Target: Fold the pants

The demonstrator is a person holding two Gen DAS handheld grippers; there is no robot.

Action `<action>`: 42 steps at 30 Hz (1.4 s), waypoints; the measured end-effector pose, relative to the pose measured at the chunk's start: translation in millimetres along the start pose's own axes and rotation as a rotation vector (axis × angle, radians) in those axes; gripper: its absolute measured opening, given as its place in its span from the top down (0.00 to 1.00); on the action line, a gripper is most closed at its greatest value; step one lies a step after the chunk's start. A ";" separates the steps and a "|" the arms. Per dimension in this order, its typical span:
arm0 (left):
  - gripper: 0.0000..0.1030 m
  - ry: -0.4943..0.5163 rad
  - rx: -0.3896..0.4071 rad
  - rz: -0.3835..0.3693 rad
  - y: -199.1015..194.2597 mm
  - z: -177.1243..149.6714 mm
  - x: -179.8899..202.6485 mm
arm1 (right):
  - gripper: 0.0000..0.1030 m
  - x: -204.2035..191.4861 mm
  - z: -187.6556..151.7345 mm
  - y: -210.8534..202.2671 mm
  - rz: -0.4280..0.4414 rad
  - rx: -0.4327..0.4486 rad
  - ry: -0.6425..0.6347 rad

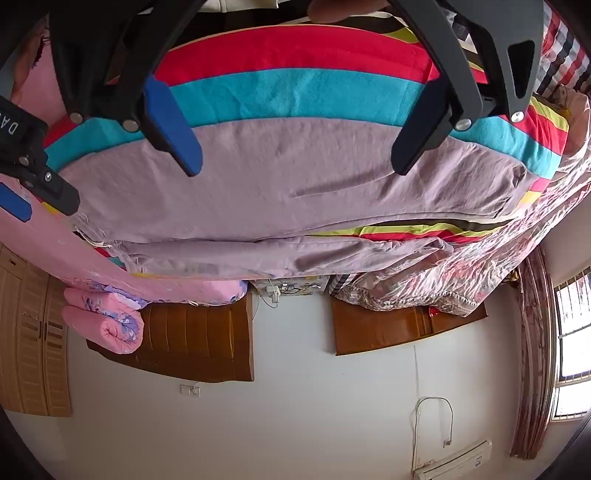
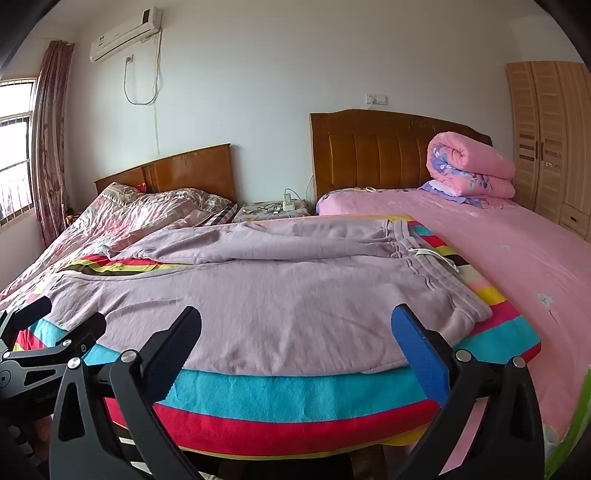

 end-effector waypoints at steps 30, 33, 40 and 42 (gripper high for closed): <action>0.01 -0.019 -0.007 -0.006 -0.6 -6.8 2.6 | 0.04 -2.8 -4.8 1.7 0.010 -0.005 0.001; 0.01 -0.020 -0.008 -0.006 -0.5 -8.0 3.3 | 0.04 -1.6 -4.2 2.0 0.010 -0.007 0.003; 0.01 -0.022 -0.010 -0.008 1.5 -9.6 4.5 | 0.04 -3.6 -6.9 3.3 0.011 -0.009 0.003; 0.01 -0.022 -0.011 -0.008 1.6 -10.2 4.9 | 0.04 -4.1 -7.2 3.3 0.011 -0.011 0.003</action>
Point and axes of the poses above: each gripper's, at about its wrist camera, not at the fingertips, and y roughly the way its jaws point, x to its right, z to its top, the point moved 6 cm from there along y, roughly the way its jaws point, and after that the axes turned 9 degrees about x, right-handed, at the moved point
